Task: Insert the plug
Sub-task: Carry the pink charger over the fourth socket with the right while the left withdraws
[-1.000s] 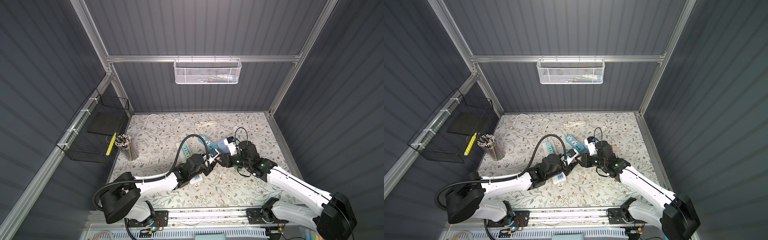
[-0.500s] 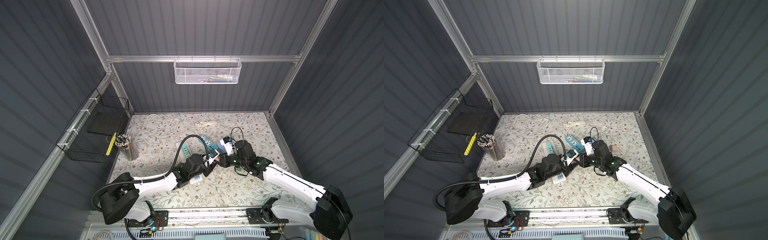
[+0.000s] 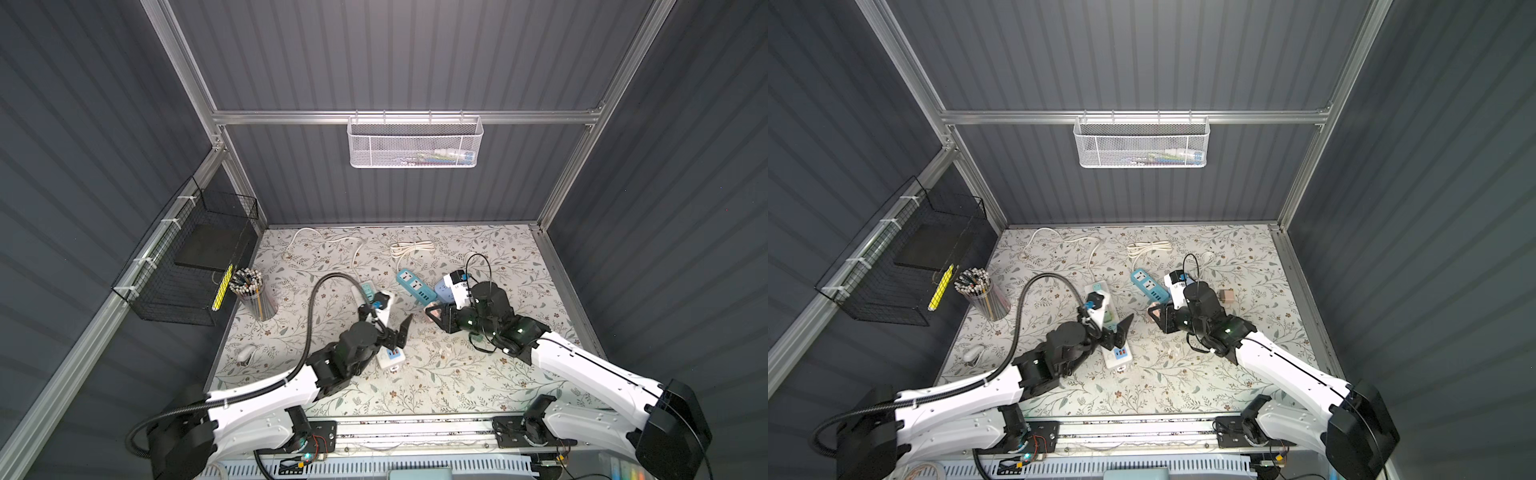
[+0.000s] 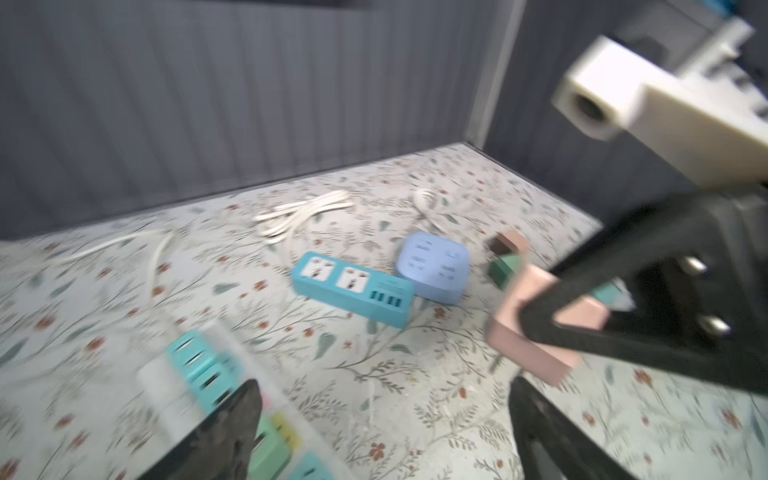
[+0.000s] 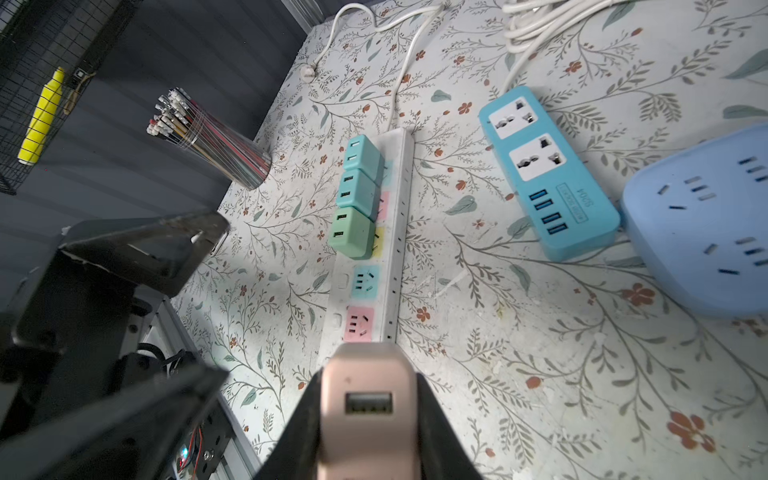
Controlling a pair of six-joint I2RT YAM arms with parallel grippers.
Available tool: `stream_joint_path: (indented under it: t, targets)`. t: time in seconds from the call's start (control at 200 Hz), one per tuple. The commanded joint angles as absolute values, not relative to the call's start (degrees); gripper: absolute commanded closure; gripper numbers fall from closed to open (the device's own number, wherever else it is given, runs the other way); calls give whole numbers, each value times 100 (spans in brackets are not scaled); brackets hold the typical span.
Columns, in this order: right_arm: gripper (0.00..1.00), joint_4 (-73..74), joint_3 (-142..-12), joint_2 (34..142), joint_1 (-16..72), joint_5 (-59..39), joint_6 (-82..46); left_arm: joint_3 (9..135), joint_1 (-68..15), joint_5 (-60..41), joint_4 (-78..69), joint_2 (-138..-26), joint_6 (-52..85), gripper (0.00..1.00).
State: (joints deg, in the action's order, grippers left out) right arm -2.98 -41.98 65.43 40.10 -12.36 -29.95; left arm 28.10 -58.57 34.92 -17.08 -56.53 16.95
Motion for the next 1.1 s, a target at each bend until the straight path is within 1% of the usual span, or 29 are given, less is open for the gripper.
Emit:
stream_joint_path:
  t: [0.0, 0.04, 0.085, 0.215, 0.29, 0.445, 0.62, 0.92, 1.096]
  targets:
    - [77, -178, -4457, 6907, 4358, -690, -2969, 2771, -5825, 6210, 522, -5138, 4411, 0]
    - [77, -85, -4526, 7056, 4552, -488, -2946, 2816, -5795, 6547, 1416, -5002, 5305, 0]
    - [77, -14, -4610, 7244, 4781, -182, -2921, 2785, -5770, 6687, 1949, -4862, 5830, 0]
    - [77, 410, -4800, 7820, 5309, 533, -3029, 2559, -5700, 6844, 2756, -4490, 6863, 0]
    - [77, 565, -4941, 8251, 5489, 841, -3036, 2435, -5678, 6858, 2941, -4265, 7240, 0]
    - [77, 573, -5405, 9117, 5648, 997, -2872, 2209, -5661, 6655, 2466, -3936, 6791, 0]
    - [78, 585, -5870, 9796, 5841, 1075, -2970, 2215, -5654, 6607, 2645, -3902, 6797, 0]
    - [79, 620, -6130, 10470, 6068, 1872, -3400, 2243, -5642, 6507, 2593, -3885, 6551, 0]
    - [78, 490, -6251, 10661, 6108, 1902, -3395, 2282, -5641, 6704, 2489, -3785, 6140, 0]
